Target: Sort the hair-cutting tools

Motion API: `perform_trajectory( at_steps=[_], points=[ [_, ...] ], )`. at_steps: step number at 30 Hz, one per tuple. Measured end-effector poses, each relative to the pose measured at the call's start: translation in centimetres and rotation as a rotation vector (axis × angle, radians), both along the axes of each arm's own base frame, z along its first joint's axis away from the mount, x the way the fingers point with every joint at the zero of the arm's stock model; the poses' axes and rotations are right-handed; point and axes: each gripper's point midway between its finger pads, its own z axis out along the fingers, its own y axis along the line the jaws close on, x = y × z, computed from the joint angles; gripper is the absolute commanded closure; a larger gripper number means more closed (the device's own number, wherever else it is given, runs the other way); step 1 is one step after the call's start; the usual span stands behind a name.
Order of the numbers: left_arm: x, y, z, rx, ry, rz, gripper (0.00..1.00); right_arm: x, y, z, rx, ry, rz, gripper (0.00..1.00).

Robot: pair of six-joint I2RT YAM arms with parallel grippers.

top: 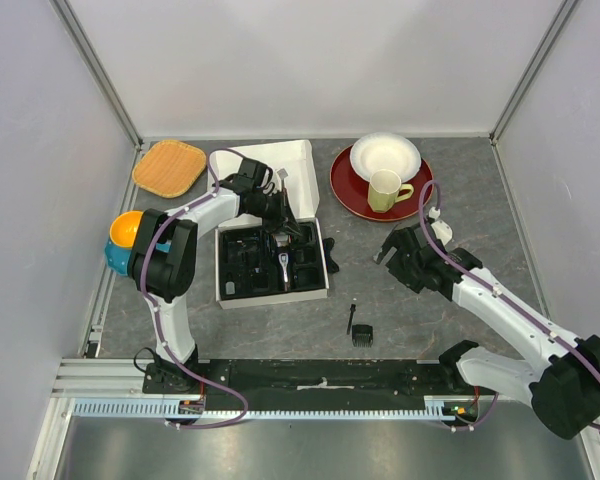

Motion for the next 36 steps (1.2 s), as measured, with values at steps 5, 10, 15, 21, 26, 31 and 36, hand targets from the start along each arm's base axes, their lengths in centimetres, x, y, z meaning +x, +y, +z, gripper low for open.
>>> perform_trajectory(
  at_steps=[5,10,15,21,26,31,36],
  points=[
    [0.0,0.0,-0.3,0.005,0.005,0.003,0.61,0.0,0.1,-0.1,0.002,0.006,0.003,0.1],
    [0.4,0.7,-1.0,0.054,-0.001,0.032,0.48,0.0,0.1,-0.3,-0.001,0.012,0.003,0.1],
    [0.5,1.5,-0.8,0.099,-0.018,0.06,0.48,0.1,0.4,-0.5,0.006,0.017,0.009,0.1],
    [0.9,2.4,1.7,0.13,-0.092,0.1,0.62,0.2,0.7,-0.5,0.015,0.019,0.016,0.1],
    [1.1,2.1,3.2,0.113,-0.134,0.099,0.65,0.1,0.7,-0.7,0.017,0.022,0.018,0.1],
    [0.7,1.5,2.8,0.113,-0.128,0.083,0.69,0.0,0.6,-0.9,0.013,0.027,0.018,0.1],
    [0.5,1.2,1.0,0.132,-0.087,0.071,0.7,0.0,0.6,-1.1,0.01,0.031,0.02,0.09]
  ],
)
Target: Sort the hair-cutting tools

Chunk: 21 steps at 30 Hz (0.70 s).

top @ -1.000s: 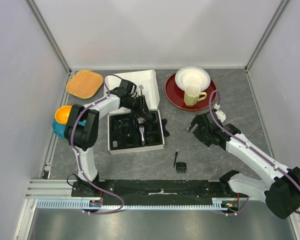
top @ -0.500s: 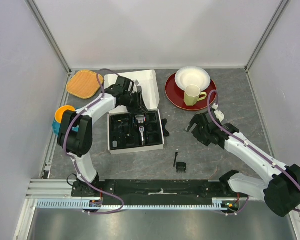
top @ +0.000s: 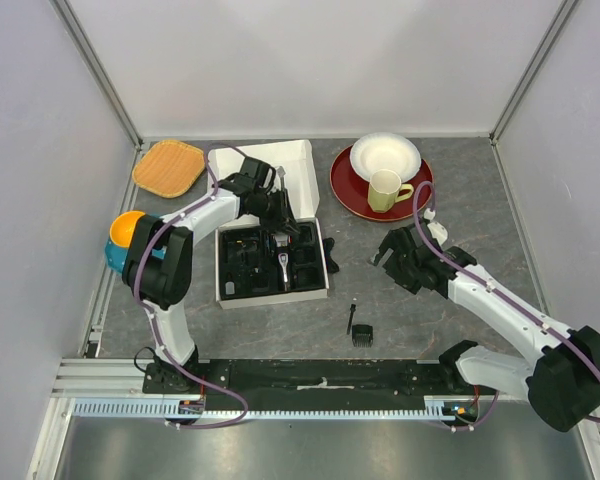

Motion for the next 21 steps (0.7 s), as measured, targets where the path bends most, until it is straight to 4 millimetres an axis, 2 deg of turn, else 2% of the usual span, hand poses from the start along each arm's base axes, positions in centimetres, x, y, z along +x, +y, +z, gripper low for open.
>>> perform_trajectory(
  at_steps=[6,12,17,21],
  points=[
    [-0.1,-0.1,-2.2,0.014,0.045,-0.003,0.71,0.0,0.0,-0.5,-0.011,0.014,0.004,0.09],
    [0.3,-0.3,-2.3,0.004,0.032,-0.005,0.64,0.0,-0.1,-0.6,-0.02,0.016,0.013,0.09],
    [0.6,-0.3,-1.5,-0.002,0.003,-0.003,0.55,-0.2,-0.1,-1.1,-0.037,0.032,0.032,0.07],
    [1.0,-0.1,1.3,-0.009,-0.066,0.011,0.51,-0.3,-0.2,-1.3,-0.063,0.032,0.076,0.06]
  ],
)
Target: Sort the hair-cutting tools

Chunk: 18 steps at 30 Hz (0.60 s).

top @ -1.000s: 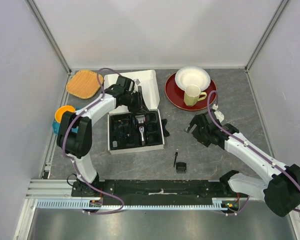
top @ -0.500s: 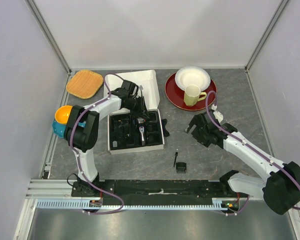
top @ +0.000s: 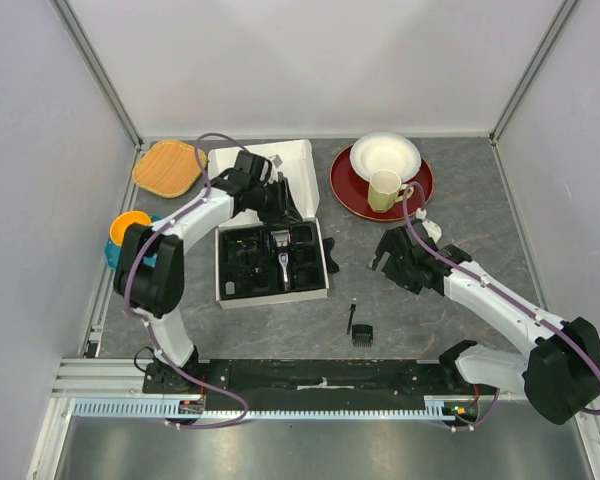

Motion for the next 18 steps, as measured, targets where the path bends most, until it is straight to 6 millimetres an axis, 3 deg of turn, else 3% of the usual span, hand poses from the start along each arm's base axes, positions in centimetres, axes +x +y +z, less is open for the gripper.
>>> perform_trajectory(
  at_steps=[4,9,12,18],
  points=[
    [0.2,0.7,4.7,-0.011,-0.121,0.03,0.45,-0.3,0.0,-0.4,-0.038,0.005,0.087,0.08],
    [-1.2,3.5,10.3,0.023,-0.283,0.117,0.42,-1.5,1.5,-1.4,-0.064,0.024,0.241,0.16],
    [-2.8,5.8,11.2,0.071,-0.327,0.178,0.4,-2.8,3.0,-2.1,-0.072,0.034,0.332,0.24],
    [-6.3,10.0,10.3,0.193,-0.328,0.275,0.39,-5.2,5.9,-4.2,-0.099,0.092,0.467,0.44]
  ],
)
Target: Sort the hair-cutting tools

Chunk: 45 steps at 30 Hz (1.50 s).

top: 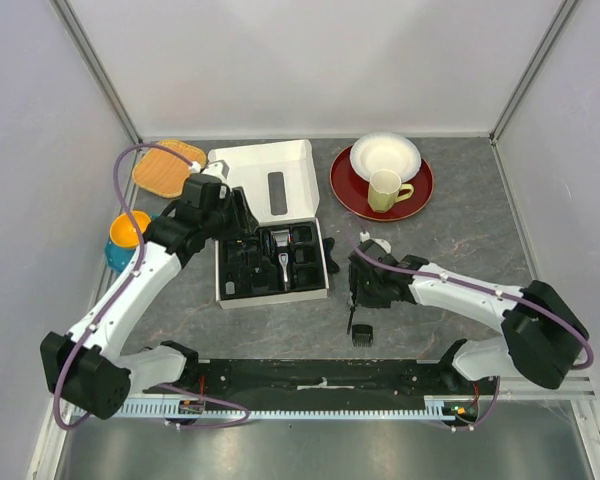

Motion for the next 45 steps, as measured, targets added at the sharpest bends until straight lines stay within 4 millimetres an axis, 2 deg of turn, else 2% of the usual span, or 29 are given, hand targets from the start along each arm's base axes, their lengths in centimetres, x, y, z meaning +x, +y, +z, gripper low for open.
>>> perform_trajectory(
  at_steps=[2,6,9,12,16,17,20,23,26,28,38,45],
  points=[
    [-0.8,1.0,0.0,0.022,-0.005,0.027,0.39,-0.8,0.5,-1.2,-0.028,0.034,0.017,0.48],
    [-2.2,2.5,0.2,0.05,-0.022,0.065,0.38,-1.8,1.1,-2.2,-0.054,0.067,0.036,0.51],
    [-3.1,3.3,-0.2,0.067,-0.02,0.082,0.37,-1.8,1.9,-2.6,-0.067,0.08,0.047,0.52],
    [-3.6,4.0,-0.8,0.09,-0.005,0.098,0.34,-1.7,2.7,-2.6,-0.064,0.083,0.05,0.58],
    [-4.1,5.0,-1.4,0.13,0.014,0.133,0.31,-1.6,3.1,-2.8,-0.077,0.097,0.04,0.7],
    [-4.2,5.2,-1.7,0.135,0.021,0.143,0.3,-1.6,3.1,-2.8,-0.083,0.104,0.035,0.7],
    [-4.9,5.8,-3.0,0.145,0.057,0.17,0.28,-1.5,3.1,-2.9,-0.106,0.118,0.024,0.71],
    [-5.9,6.1,-5.4,0.154,0.123,0.19,0.27,-1.6,3.1,-3.0,-0.126,0.124,0.025,0.7],
    [-6.6,6.4,-6.9,0.165,0.177,0.201,0.26,-1.6,3.1,-3.0,-0.144,0.122,0.032,0.67],
    [-6.6,6.5,-7.0,0.163,0.183,0.209,0.26,-1.6,3.2,-3.0,-0.156,0.114,0.042,0.64],
    [-6.1,6.4,-7.0,0.126,0.171,0.223,0.25,-2.6,3.7,-3.0,-0.21,0.093,0.095,0.67],
    [-6.3,7.0,-8.0,0.1,0.178,0.271,0.24,-2.7,3.9,-3.1,-0.226,0.081,0.097,0.78]
  ],
)
